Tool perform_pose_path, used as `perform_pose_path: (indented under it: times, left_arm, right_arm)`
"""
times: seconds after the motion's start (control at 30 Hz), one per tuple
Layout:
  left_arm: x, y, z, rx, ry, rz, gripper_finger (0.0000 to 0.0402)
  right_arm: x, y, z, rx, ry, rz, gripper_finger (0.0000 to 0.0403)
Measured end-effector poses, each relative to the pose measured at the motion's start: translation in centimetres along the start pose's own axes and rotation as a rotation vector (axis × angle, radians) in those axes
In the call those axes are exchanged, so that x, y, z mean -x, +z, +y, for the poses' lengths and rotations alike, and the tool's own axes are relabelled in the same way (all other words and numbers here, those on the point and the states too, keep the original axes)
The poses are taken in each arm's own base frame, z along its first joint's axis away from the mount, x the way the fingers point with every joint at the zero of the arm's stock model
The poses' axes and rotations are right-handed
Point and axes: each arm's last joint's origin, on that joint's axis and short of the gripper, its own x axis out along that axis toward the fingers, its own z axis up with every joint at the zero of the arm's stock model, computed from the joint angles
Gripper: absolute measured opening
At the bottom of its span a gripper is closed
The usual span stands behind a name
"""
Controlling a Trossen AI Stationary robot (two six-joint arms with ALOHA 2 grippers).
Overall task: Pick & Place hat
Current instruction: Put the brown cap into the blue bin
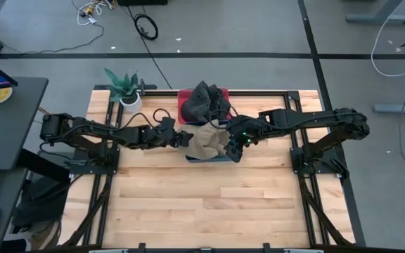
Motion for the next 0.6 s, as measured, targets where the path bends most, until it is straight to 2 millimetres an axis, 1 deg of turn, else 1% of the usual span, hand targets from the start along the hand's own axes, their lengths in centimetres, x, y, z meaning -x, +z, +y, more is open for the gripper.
perform_pose_path:
  times: [0.17,0.3,0.47,0.6]
  left_arm:
    - [0.6,-0.6,-0.9,-0.046,0.012,-0.144,0.0257]
    - [0.9,-1.0,-1.2,-0.116,0.031,-0.187,0.0237]
    - [0.9,-1.2,-1.4,-0.198,0.003,-0.139,0.0224]
    - [0.9,-1.4,-1.4,-0.196,-0.046,-0.060,0.0224]
  right_arm:
    - [0.0,0.0,0.0,-0.024,0.000,0.000,0.0255]
    - [0.0,0.0,0.0,-0.025,0.000,0.000,0.0255]
    - [0.0,0.0,0.0,-0.027,0.001,-0.001,0.0255]
    - [0.0,0.0,0.1,-0.025,0.004,-0.006,0.0255]
